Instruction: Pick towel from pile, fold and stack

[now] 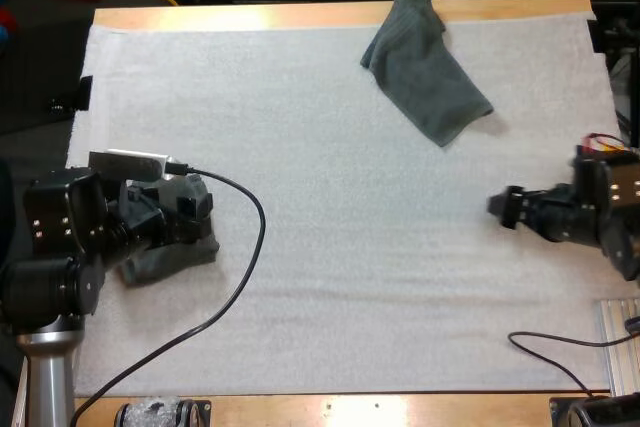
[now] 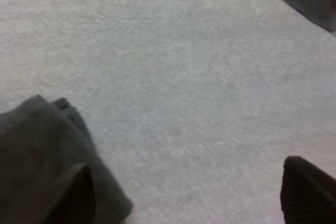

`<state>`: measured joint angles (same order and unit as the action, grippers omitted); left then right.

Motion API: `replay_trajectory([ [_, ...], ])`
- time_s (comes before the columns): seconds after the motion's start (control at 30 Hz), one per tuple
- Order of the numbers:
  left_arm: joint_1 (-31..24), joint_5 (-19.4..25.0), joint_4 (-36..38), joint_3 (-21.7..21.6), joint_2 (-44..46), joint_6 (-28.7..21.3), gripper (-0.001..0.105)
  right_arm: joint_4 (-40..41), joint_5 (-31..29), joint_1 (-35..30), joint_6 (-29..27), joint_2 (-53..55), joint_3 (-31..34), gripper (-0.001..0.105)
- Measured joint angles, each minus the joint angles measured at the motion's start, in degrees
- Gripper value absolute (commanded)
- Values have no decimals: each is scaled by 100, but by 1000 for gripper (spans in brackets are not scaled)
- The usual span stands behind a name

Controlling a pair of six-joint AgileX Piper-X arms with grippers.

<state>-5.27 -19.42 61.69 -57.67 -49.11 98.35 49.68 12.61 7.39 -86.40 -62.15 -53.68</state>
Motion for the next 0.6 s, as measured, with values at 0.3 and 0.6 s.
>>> replay_trajectory([
  [0.3,298,917,126,0,0,-1,70,495,-980,-564,-718,509,0,78],
  [0.6,315,1442,217,0,613,-64,70,589,-1094,-561,-893,1541,0,78],
])
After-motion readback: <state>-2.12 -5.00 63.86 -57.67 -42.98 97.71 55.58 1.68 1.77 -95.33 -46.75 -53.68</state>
